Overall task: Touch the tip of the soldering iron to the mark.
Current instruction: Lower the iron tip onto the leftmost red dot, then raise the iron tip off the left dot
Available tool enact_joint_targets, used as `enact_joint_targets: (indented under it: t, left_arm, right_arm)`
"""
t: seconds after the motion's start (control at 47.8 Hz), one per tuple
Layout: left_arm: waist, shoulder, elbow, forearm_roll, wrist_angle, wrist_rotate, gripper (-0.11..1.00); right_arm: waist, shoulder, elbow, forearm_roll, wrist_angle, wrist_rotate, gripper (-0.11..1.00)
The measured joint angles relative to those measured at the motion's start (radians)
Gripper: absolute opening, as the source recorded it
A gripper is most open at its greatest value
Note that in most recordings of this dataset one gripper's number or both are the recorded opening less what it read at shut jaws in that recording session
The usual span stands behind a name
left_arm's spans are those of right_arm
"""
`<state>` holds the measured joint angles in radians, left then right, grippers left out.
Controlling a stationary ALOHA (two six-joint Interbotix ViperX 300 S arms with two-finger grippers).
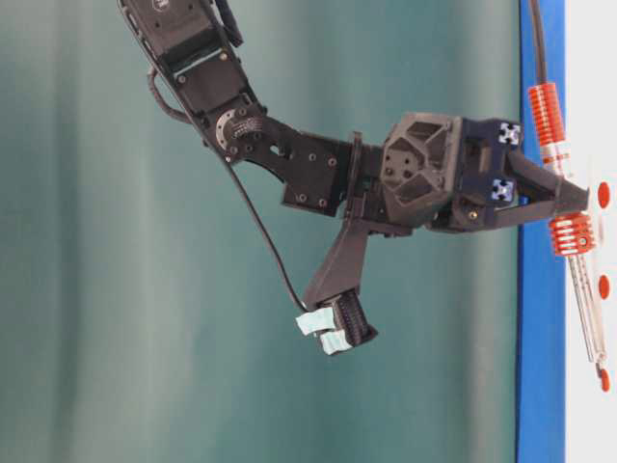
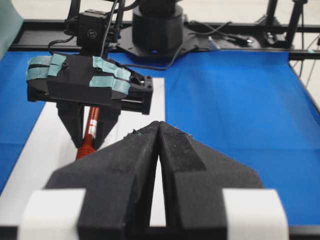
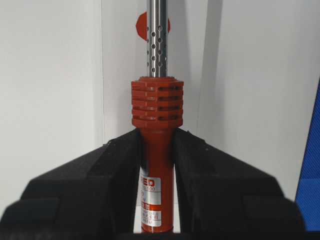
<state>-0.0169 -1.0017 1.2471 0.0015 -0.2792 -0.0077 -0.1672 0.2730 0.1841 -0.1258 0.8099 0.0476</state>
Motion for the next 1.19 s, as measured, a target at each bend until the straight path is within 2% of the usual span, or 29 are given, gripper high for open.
enact_joint_targets:
  t: [0.544,0.9,1.192]
  left_arm:
    - [0.0,-0.002,0.0,0.0,0.0,0.0,0.0]
    - [0.0,0.0,0.0,-0.002,0.0,0.0,0.0]
    - [-0.002,0.0,0.0,-0.002,0.0,0.0,0.0]
  right_arm:
    - [0.0,0.0,0.0,0.002,0.005,-0.002,0.06]
    - [0.0,-0.003,-0.035,-0.002,0.074,-0.005,0.06]
    - [0.0,-0.087,-0.071,-0.04,0.156,-0.005,0.06]
